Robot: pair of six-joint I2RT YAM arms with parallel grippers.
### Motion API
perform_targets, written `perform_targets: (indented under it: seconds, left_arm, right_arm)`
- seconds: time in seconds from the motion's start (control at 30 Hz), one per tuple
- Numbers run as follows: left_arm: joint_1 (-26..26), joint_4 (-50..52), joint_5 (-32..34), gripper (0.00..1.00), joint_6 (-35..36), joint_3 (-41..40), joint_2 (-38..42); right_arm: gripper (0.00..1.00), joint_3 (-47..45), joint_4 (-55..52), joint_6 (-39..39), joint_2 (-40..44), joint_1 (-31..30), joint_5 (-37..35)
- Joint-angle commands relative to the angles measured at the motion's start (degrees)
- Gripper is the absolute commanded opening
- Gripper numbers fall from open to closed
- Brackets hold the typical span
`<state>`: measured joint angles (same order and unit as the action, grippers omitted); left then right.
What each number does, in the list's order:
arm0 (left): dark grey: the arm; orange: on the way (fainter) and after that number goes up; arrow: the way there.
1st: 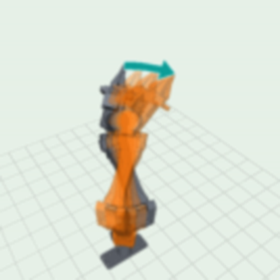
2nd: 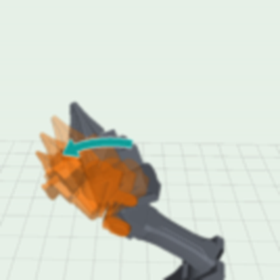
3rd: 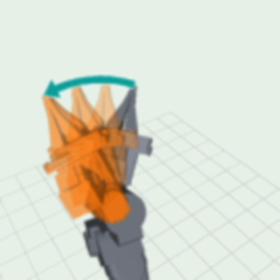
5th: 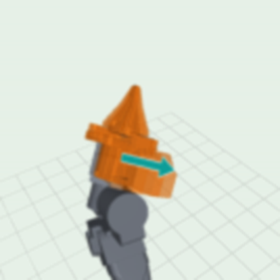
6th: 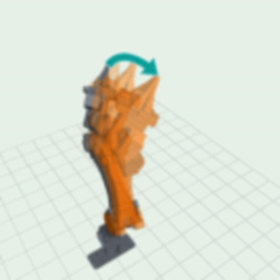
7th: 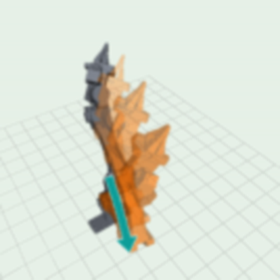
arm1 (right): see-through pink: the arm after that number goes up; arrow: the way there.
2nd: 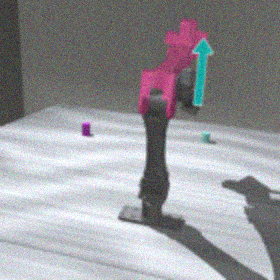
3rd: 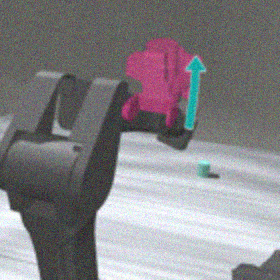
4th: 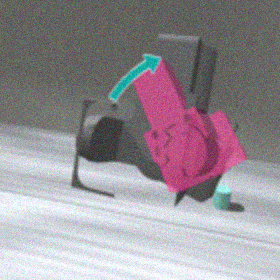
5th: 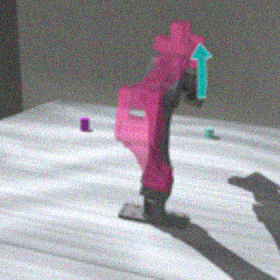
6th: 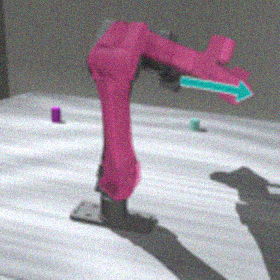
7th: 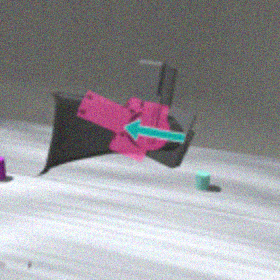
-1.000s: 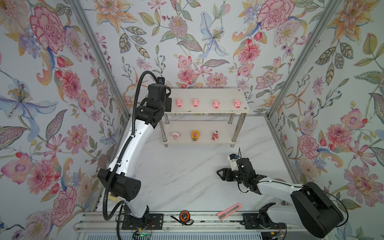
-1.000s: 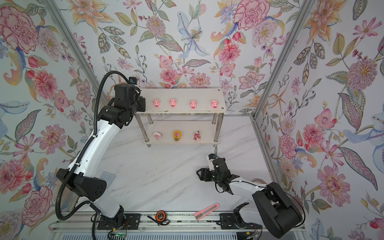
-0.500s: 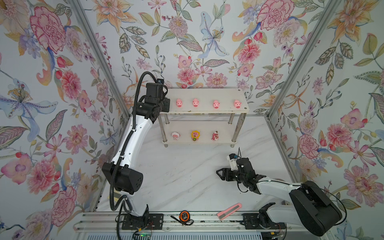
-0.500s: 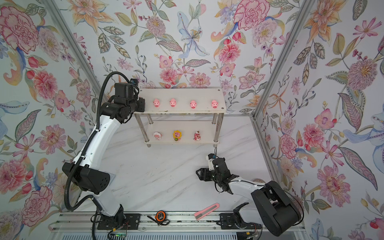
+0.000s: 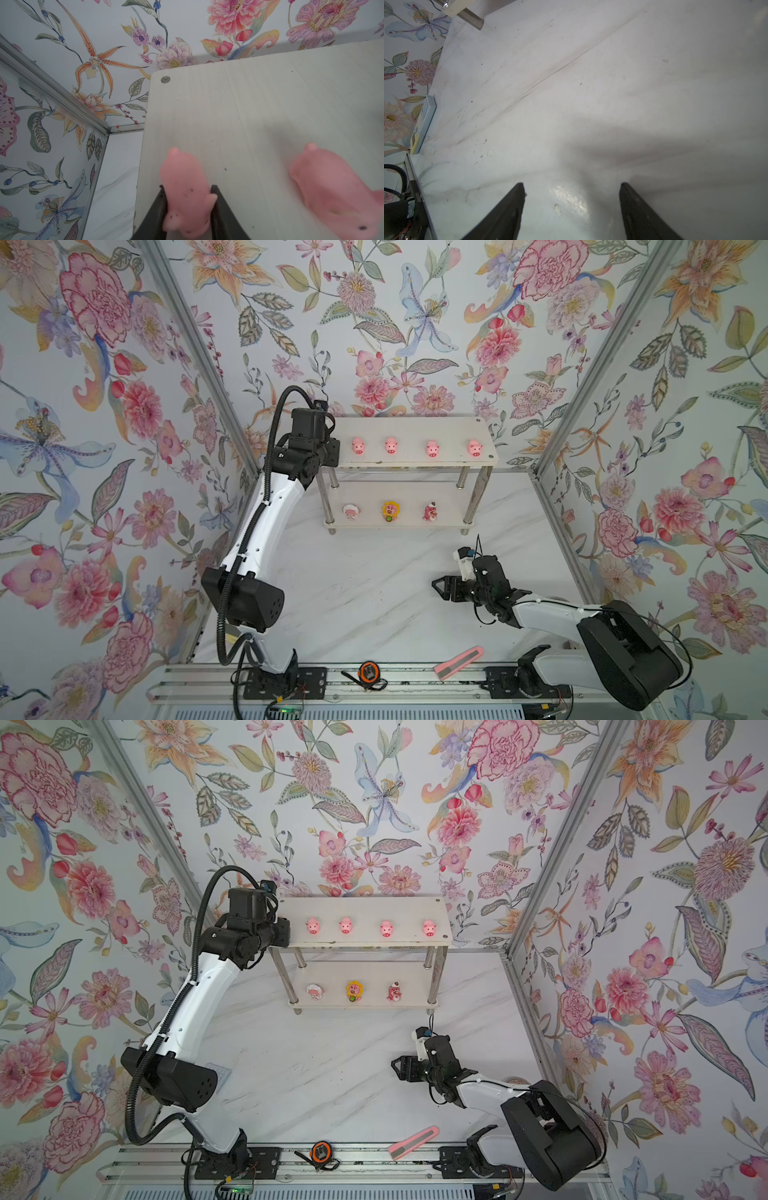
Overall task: Organize plastic toys on shelves
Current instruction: Place the plastic toy on the shelf.
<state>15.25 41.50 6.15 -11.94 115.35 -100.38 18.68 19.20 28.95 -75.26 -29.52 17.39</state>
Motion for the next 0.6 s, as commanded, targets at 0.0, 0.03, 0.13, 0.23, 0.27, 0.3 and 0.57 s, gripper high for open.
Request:
perform_targets:
  seconds: [0.0, 0.03, 0.13, 0.23, 0.27, 0.3, 0.57]
  left_arm:
    - [-0.6, -0.1, -0.8, 0.37, -0.9, -1.4, 1.2]
    - [-0.6, -0.1, -0.8, 0.39, -0.8, -1.6, 1.1]
    - [-0.6, -0.2, -0.6, 0.45, -0.7, -1.8, 1.1]
    - [-0.6, 0.1, -0.2, 0.49, -0.6, -1.2, 1.5]
    - [-0.6, 0.1, -0.2, 0.51, -0.5, -0.7, 1.6]
    - [-0.6, 0.3, -0.1, 0.53, -0.5, -0.1, 1.7]
    - [-0.6, 3.1, 0.4, 0.67, 0.1, 6.9, 2.0]
  right_arm:
    - [0.74, -0.8, -2.5, 0.7, -0.7, -0.4, 0.3]
    - [0.74, -0.8, -2.5, 0.6, -0.5, -0.3, 0.2]
    - [0.74, -0.9, -2.6, 0.6, -0.4, -0.3, 0.2]
    - [0.74, -0.8, -2.4, 0.7, -0.8, -0.3, 0.2]
    - [0.74, -0.8, -2.3, 0.7, -0.8, -0.4, 0.2]
    - [0.74, -0.8, -2.2, 0.7, -1.0, -0.4, 0.2]
    - [0.74, -0.6, -1.8, 0.8, -2.2, -0.7, 0.5]
